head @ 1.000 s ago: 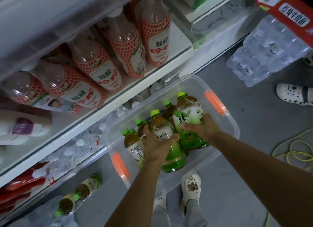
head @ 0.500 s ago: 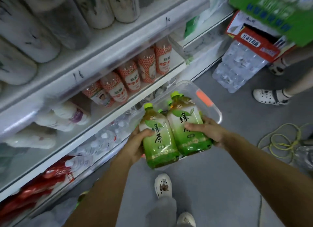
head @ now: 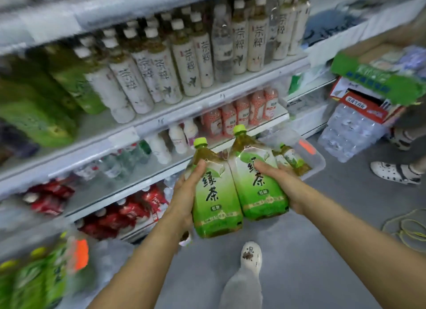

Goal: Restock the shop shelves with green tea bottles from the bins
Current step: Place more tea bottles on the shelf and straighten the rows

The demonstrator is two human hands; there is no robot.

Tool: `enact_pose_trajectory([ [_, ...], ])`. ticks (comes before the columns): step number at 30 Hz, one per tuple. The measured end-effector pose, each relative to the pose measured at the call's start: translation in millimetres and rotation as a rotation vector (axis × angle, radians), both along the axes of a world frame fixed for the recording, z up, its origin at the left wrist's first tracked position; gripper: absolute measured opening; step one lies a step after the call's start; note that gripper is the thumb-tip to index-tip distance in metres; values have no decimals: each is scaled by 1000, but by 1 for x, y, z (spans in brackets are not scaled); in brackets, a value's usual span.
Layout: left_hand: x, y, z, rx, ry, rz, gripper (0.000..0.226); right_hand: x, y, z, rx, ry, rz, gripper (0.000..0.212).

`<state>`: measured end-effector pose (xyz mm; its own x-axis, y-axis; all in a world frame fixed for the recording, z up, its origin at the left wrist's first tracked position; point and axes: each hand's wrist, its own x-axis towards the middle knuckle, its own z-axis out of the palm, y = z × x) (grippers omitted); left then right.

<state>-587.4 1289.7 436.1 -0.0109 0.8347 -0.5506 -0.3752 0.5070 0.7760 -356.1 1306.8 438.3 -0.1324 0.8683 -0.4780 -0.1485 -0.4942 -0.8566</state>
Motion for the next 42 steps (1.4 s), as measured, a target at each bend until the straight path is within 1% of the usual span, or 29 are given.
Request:
enact_pose_trajectory([
  [1,-14,-17,12,32,14,10,83,-14,-13,10,16,35,10,53],
  [2,-28,-32,25,48,34,20,83,-27,-24,18,32,47,29,46],
  [6,-83,-84,75,108,133,58,92,-83,-57,54,100,42,126,63],
  [9,-120,-113,111,203,152,115,81,-124,-70,85,160,38,203,79],
  [10,-132,-121,122,225,155,142,81,-138,-73,94,182,39,229,83],
  [12,-159,-136,142,254,171,216,90,-168,-76,112,228,52,278,88],
  [14,-188,-147,161,288,196,272,98,-199,-79,132,281,50,326,90],
  [15,-204,-152,170,307,204,283,96,-216,-80,142,307,44,353,91],
  [18,-257,-163,196,370,203,315,83,-269,-82,172,379,26,422,90],
  [21,-317,-169,224,459,197,356,73,-327,-83,200,464,37,442,88],
  [23,-361,-173,247,505,213,361,71,-371,-83,221,529,72,460,86],
  [25,-408,-175,272,549,260,355,76,-418,-83,247,601,105,481,78],
  [26,-435,-176,287,573,289,353,78,-445,-83,261,637,108,480,76],
  [29,-493,-175,328,622,324,346,82,-504,-82,299,720,112,459,81],
  [31,-531,-173,355,660,367,364,84,-542,-81,326,785,118,436,72],
  [32,-549,-171,368,680,389,371,83,-559,-80,340,820,129,410,70],
  [35,-592,-162,405,763,428,372,71,-602,-71,383,932,134,323,77],
  [39,-633,-144,440,875,404,381,64,-652,-54,452,1033,208,207,77],
  [42,-653,-128,459,934,357,453,63,-687,-36,503,1107,264,120,72],
])
